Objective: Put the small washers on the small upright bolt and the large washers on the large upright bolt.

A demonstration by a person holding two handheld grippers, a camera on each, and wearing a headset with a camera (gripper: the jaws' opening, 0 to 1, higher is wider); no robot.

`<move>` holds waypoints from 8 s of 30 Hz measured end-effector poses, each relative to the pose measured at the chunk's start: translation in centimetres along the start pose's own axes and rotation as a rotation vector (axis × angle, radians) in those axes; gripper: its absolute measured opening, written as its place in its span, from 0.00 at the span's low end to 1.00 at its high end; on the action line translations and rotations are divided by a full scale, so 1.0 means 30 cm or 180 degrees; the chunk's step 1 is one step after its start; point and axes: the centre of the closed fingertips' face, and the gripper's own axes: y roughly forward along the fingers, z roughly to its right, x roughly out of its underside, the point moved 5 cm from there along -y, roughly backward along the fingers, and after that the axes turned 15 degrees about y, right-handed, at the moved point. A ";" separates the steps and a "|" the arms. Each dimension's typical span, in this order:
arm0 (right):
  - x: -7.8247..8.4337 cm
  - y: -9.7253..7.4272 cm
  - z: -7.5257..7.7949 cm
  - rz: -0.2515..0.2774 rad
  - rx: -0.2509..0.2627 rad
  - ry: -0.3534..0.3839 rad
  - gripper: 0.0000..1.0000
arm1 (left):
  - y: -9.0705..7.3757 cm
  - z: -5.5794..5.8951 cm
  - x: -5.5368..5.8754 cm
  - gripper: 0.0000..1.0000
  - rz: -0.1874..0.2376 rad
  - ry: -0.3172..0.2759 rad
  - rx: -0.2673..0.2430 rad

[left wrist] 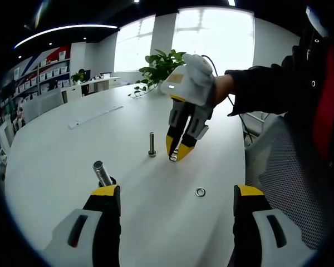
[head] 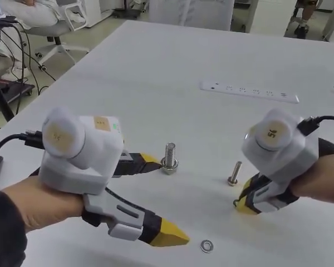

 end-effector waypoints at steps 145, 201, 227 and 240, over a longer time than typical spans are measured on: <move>-0.122 0.024 0.103 -0.0126 0.0016 -0.0157 0.14 | -0.022 -0.015 0.033 0.83 0.0028 -0.0133 -0.0093; 0.002 -0.054 0.101 -0.0093 0.0046 0.0006 0.29 | -0.017 -0.015 0.018 0.83 0.0047 -0.0101 -0.0078; 0.075 -0.046 0.072 -0.0152 0.0060 0.0063 0.26 | -0.029 -0.014 0.004 0.83 0.0099 -0.0065 -0.0141; 0.077 -0.022 0.064 -0.0211 0.0072 -0.0004 0.21 | -0.026 -0.021 0.003 0.82 0.0103 -0.0073 -0.0158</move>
